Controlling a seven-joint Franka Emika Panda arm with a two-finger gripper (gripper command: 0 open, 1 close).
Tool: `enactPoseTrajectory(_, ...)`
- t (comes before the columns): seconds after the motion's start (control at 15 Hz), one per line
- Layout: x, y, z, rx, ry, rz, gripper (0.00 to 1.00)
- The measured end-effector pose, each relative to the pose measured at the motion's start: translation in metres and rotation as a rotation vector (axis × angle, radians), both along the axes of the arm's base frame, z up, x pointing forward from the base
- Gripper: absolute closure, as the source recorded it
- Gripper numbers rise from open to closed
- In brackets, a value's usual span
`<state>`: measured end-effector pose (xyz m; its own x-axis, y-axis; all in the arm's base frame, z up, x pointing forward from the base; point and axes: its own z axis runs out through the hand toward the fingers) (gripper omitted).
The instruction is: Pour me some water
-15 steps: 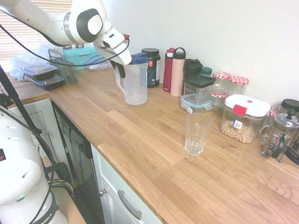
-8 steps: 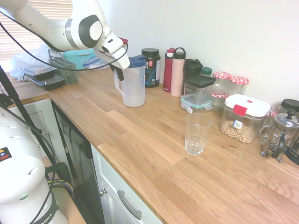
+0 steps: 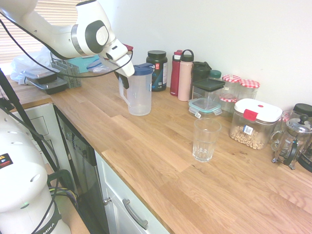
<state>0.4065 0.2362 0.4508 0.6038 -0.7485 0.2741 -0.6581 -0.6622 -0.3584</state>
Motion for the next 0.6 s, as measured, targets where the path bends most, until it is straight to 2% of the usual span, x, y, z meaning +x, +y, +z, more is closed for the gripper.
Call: enactPoseTrajectory(0.6,0.012,-0.006,-0.010,-0.018,0.007,0.001,0.00)
